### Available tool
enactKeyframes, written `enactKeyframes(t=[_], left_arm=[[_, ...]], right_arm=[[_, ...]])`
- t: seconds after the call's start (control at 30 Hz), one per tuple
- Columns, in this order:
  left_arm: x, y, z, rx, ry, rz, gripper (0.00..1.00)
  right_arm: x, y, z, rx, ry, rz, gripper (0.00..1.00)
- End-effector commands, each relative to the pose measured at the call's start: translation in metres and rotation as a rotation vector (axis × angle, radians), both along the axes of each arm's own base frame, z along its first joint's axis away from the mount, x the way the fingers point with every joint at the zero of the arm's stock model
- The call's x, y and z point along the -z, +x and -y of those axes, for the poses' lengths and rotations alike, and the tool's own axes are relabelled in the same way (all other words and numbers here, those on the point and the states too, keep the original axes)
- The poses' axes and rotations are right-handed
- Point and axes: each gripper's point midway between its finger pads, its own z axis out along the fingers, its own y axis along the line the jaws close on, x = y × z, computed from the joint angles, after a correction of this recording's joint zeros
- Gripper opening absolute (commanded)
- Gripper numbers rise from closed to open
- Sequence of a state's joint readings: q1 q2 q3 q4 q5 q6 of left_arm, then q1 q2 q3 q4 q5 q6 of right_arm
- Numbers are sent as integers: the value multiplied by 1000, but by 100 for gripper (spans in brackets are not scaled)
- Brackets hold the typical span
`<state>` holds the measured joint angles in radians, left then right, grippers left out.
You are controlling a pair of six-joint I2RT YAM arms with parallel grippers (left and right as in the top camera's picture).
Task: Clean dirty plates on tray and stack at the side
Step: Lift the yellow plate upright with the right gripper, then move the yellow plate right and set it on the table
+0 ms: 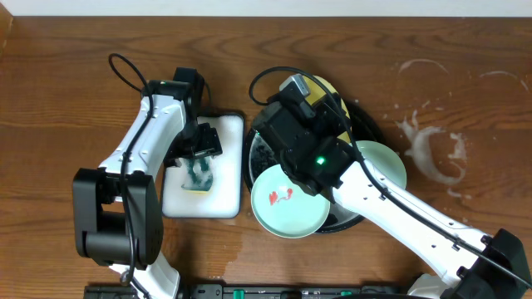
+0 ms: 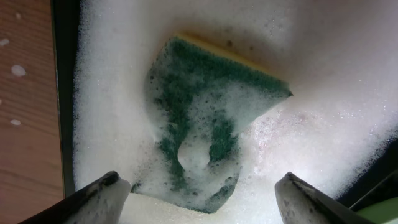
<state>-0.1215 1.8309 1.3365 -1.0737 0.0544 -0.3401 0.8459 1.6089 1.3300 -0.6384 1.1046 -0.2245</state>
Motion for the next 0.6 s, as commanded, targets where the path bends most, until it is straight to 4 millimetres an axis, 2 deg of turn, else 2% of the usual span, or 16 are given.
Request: enactKeyframes(t=[0.0, 0.37, 0.47, 0.57], left_arm=[[-1, -1, 0, -4, -6, -3, 82], [-1, -1, 0, -4, -6, -3, 82], [-1, -1, 0, -4, -6, -3, 82], [-1, -1, 0, -4, -6, -3, 82]], right_arm=[[-17, -2, 6, 33, 22, 60, 1], [-13, 1, 12, 75, 105, 74, 1], [8, 3, 13, 79, 233, 1, 1], [51, 2, 2, 51, 493, -224, 1]])
